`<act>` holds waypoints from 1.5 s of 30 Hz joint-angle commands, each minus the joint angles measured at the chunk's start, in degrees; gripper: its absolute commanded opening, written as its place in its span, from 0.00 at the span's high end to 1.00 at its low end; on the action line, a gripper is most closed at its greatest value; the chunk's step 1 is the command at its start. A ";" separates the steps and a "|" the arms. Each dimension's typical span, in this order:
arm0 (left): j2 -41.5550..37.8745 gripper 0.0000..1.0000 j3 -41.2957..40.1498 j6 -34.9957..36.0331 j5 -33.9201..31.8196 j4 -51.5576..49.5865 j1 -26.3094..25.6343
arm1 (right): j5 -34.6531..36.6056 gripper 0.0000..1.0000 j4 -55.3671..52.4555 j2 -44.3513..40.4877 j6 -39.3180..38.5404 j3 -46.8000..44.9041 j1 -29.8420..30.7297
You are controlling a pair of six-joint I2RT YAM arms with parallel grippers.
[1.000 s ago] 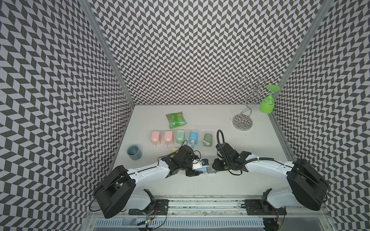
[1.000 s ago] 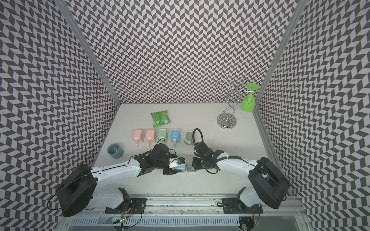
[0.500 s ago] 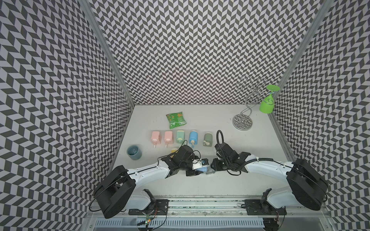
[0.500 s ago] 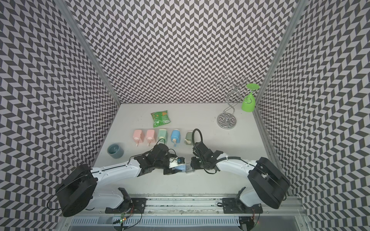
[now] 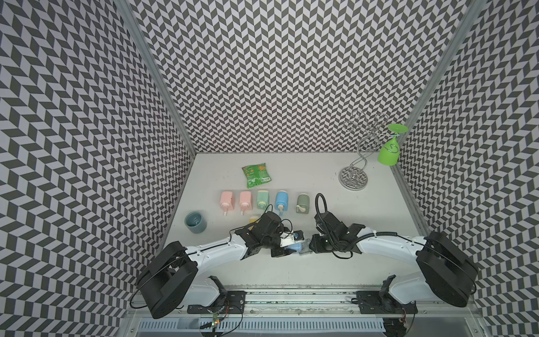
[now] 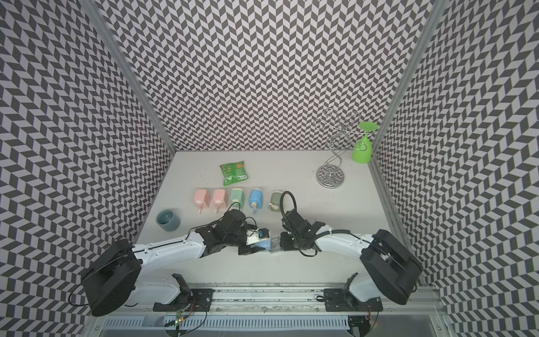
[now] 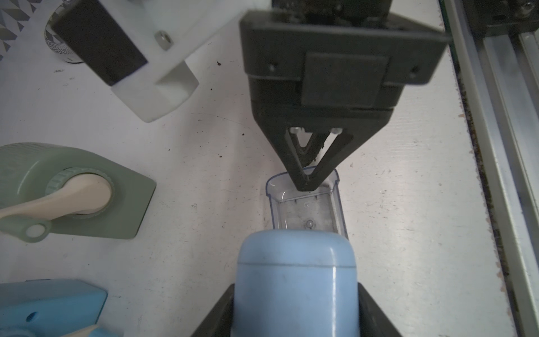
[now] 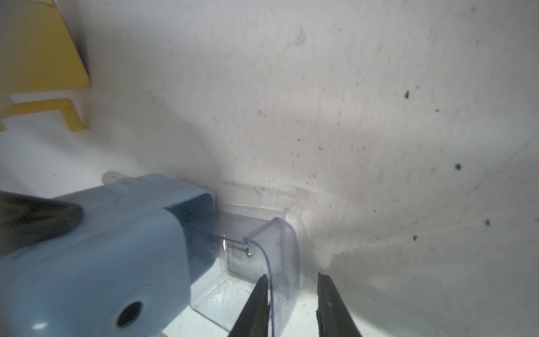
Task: Put the tray back into the pencil sharpener
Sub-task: Close the container of the pencil sharpener.
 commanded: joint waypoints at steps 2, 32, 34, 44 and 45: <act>0.24 0.46 0.16 -1.31 1.07 -0.22 -0.92 | -0.92 0.74 2.31 -0.12 0.49 0.22 0.39; 0.70 0.46 -0.09 1.67 -4.71 3.35 -2.95 | -3.50 0.82 -1.78 1.04 -5.03 3.89 1.26; 0.74 0.46 0.06 2.57 -5.61 2.80 -2.99 | 0.11 0.81 -5.07 1.74 -5.15 4.97 1.23; 0.66 0.46 -0.31 3.45 -6.13 2.31 -3.25 | 1.43 0.69 -3.94 3.19 -4.36 6.39 1.25; 0.70 0.46 -0.31 3.31 -5.74 2.40 -3.33 | 0.67 0.69 -3.09 3.26 -4.19 6.31 1.20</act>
